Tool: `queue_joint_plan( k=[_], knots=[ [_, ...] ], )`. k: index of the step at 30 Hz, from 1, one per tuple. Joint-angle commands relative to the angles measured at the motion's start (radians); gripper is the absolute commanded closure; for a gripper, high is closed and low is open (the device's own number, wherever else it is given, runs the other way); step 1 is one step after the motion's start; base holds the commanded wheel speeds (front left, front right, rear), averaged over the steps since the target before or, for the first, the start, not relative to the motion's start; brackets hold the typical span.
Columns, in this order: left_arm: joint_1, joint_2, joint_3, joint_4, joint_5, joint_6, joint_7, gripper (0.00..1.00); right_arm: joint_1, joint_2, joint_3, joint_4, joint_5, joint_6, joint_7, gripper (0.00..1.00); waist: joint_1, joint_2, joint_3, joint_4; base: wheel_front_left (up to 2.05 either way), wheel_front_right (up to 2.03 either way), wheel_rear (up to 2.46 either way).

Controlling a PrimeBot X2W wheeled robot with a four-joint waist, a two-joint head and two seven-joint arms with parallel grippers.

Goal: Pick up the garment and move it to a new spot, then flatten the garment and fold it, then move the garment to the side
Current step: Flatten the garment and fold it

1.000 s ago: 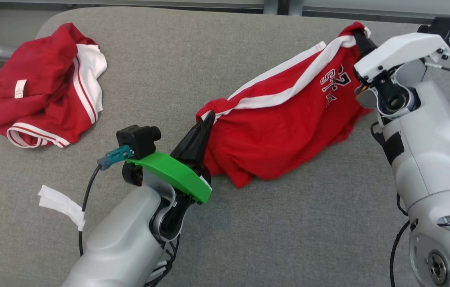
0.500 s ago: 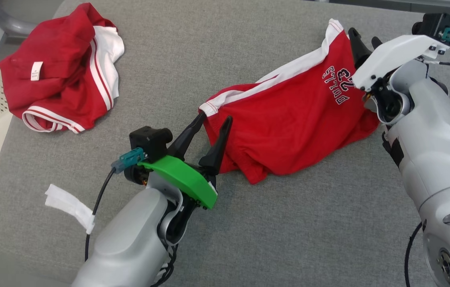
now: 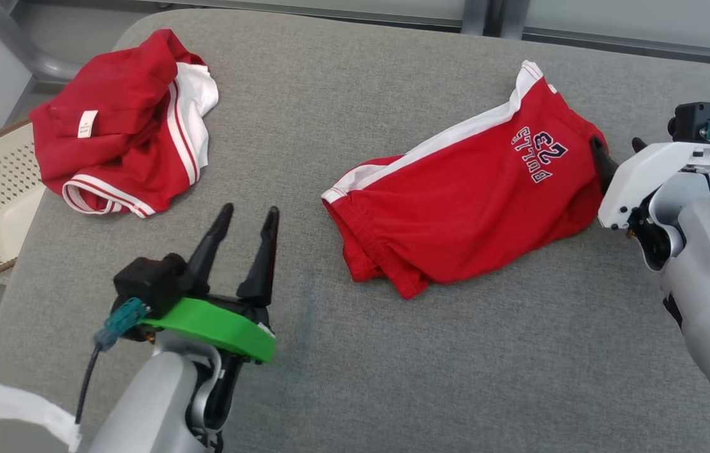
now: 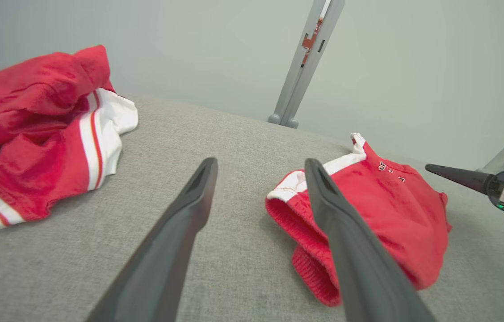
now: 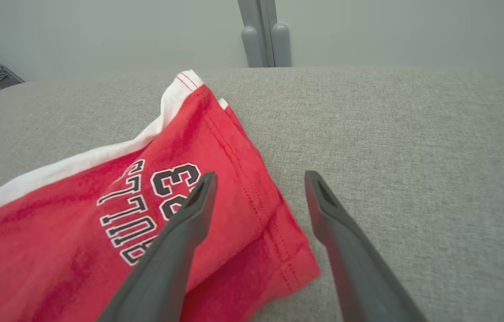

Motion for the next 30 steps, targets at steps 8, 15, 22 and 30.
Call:
queue_joint_plan(
  k=[8, 15, 22, 30],
  knots=[
    [0.127, -0.043, 0.215, -0.106, 0.143, 0.004, -0.002, 0.0, 0.0, -0.031, 0.03, 0.051, 0.021, 0.001, -0.012, 0.0, -0.0001, 0.0, 0.027, 0.02, 0.0, 0.0, 0.0],
    [0.152, -0.092, 0.287, -0.12, 0.209, -0.028, -0.002, 0.0, -0.02, -0.018, 0.042, 0.089, 0.038, 0.001, -0.002, 0.0, -0.0001, 0.0, 0.061, 0.03, 0.0, 0.0, 0.0],
    [0.164, -0.113, 0.332, -0.105, 0.254, -0.043, -0.002, 0.0, 0.003, 0.002, 0.07, 0.072, 0.077, 0.001, -0.002, 1.0, -0.0001, 0.0, 0.043, 0.014, 0.0, 0.0, 0.0],
    [0.205, -0.118, 0.347, -0.09, 0.282, -0.052, -0.002, 0.0, 0.088, -0.028, 0.077, 0.016, 0.164, 0.001, -0.062, 1.0, -0.0001, 0.0, -0.046, -0.045, 0.0, 0.0, 0.0]
  ],
)
